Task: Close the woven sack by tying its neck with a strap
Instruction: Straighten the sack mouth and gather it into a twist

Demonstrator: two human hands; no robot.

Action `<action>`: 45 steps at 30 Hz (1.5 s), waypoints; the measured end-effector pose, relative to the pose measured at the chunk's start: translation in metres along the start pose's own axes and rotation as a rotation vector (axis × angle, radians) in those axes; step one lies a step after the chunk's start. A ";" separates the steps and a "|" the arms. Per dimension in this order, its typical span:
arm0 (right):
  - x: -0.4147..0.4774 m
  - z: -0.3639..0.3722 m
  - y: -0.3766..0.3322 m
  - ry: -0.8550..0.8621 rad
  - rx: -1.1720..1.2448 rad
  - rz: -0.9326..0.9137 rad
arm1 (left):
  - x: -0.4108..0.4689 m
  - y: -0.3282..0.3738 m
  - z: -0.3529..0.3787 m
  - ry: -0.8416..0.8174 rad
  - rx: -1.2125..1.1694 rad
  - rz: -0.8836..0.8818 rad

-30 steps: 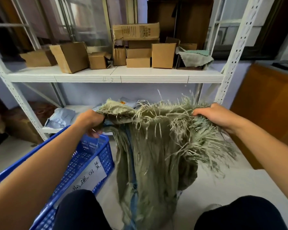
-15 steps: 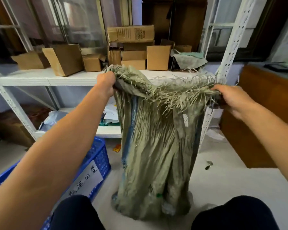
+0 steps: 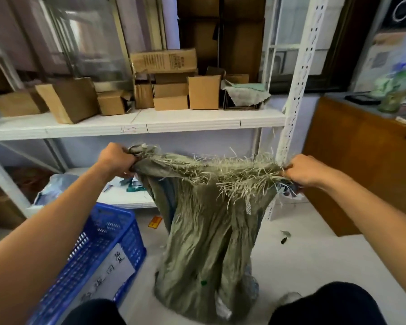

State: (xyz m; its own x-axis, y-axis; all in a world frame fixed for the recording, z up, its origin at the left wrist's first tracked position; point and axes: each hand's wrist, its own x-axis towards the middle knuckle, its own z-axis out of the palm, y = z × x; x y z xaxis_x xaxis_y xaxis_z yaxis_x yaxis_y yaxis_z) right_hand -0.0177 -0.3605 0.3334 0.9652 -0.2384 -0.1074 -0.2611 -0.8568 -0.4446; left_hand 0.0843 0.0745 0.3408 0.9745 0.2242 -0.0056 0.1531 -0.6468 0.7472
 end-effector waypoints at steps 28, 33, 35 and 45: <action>-0.004 0.001 -0.026 -0.188 -0.483 -0.112 | -0.011 -0.017 -0.065 0.107 -0.662 -0.181; 0.001 -0.005 -0.019 -0.062 -0.414 -0.093 | -0.006 -0.023 -0.068 0.091 -0.473 -0.180; 0.005 -0.001 -0.014 -0.052 -0.357 -0.074 | -0.010 -0.025 -0.068 0.109 -0.343 -0.145; 0.007 0.029 -0.001 0.013 -0.008 -0.101 | -0.008 -0.041 -0.048 0.093 -0.810 -0.252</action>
State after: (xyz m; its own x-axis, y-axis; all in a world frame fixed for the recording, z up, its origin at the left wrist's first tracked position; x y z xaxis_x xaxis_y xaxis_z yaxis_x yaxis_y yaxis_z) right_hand -0.0100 -0.3482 0.3068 0.9863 -0.1567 -0.0509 -0.1628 -0.8803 -0.4457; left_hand 0.0627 0.1341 0.3422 0.9042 0.3736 -0.2071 0.1644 0.1430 0.9760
